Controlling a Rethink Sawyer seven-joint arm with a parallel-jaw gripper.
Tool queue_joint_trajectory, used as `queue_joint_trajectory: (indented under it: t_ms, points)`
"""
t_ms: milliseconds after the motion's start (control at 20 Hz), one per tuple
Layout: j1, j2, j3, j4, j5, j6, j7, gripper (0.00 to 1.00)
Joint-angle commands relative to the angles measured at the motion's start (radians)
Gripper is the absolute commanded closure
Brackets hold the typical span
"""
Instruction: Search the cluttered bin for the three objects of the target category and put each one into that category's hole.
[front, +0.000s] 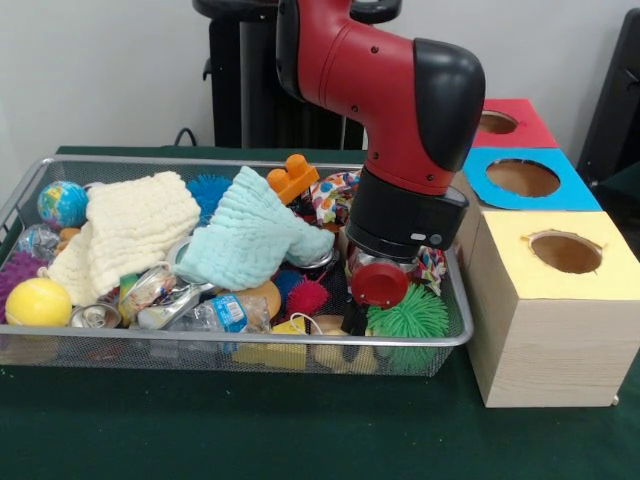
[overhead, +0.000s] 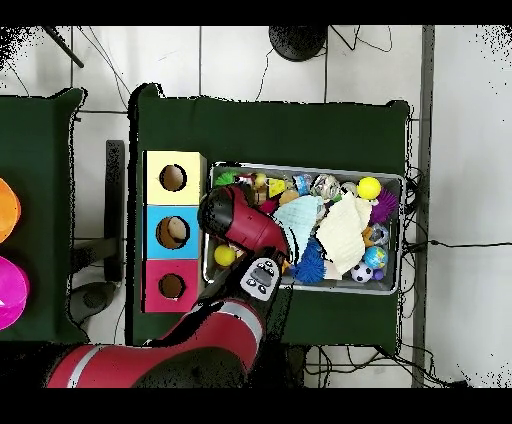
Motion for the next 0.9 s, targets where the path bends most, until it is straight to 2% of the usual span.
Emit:
queue_joint_trajectory:
  t_ms: [50,300,350,650,850,900]
  points:
    - [-0.059,0.099,0.132,-0.133,-0.003,0.031,0.041,0.0]
    - [-0.074,0.097,0.141,-0.143,-0.02,0.115,0.014,0.0]
    - [-0.071,0.099,0.134,-0.148,-0.02,0.128,0.019,1.0]
    - [-0.063,0.108,0.116,-0.167,-0.026,0.17,0.022,1.0]
    - [-0.021,0.139,0.037,-0.197,-0.007,0.254,0.08,1.0]
    - [-0.022,0.137,0.04,-0.195,-0.007,0.254,0.08,1.0]
